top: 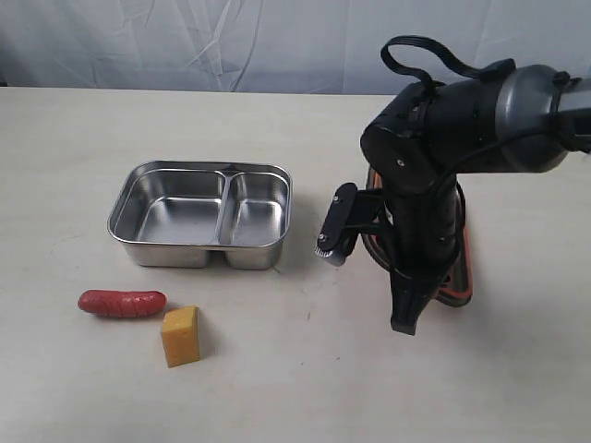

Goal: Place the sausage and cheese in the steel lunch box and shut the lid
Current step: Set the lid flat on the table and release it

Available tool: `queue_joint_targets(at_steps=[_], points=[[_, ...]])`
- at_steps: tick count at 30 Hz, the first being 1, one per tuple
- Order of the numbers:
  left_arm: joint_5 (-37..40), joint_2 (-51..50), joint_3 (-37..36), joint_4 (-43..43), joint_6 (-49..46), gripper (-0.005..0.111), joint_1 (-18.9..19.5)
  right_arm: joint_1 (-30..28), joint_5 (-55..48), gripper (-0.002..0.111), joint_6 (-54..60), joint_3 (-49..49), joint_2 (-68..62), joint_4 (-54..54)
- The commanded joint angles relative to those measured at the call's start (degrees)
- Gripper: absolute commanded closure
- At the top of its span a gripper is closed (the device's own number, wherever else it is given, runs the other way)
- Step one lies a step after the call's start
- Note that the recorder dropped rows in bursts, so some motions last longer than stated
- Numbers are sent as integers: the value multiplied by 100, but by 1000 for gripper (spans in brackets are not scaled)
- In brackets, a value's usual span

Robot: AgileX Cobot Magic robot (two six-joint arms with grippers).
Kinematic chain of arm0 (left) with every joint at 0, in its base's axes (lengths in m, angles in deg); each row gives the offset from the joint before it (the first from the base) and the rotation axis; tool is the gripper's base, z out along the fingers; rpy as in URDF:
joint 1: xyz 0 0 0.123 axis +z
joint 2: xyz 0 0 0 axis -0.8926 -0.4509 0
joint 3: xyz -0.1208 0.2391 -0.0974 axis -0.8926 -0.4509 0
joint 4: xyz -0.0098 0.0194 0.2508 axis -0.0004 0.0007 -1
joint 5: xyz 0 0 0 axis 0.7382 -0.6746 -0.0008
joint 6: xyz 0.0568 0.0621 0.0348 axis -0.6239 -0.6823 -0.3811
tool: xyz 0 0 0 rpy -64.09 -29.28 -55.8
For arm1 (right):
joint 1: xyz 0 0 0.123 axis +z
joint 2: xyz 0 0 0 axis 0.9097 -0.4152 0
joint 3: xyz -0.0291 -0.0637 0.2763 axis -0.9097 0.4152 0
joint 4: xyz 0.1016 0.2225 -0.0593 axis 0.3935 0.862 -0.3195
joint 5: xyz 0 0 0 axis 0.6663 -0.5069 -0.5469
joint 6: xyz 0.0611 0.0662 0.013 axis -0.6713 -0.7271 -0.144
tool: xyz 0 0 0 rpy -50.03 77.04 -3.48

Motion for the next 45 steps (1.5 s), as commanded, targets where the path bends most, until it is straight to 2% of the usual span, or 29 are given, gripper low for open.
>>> queue_joint_targets(at_steps=[1,8,20,22,27,36,41,45], points=[[-50,28,-15,35,8,107,19,209,87,109,138,18,12,50],[-50,28,-15,35,8,107,19,605,270,109,356,18,-52,329],[-50,28,-15,35,8,107,19,619,485,109,602,18,-151,1232],[-50,28,-15,35,8,107,19,619,485,102,613,18,-151,1384],[-50,28,-15,35,8,107,19,619,485,67,614,18,-151,1434],[-50,28,-15,35,8,107,19,619,150,64,602,6,-151,1395],[-50,28,-15,35,8,107,19,619,83,34,602,6,-90,1140],[-50,28,-15,35,8,107,19,619,20,30,602,6,-25,1140]])
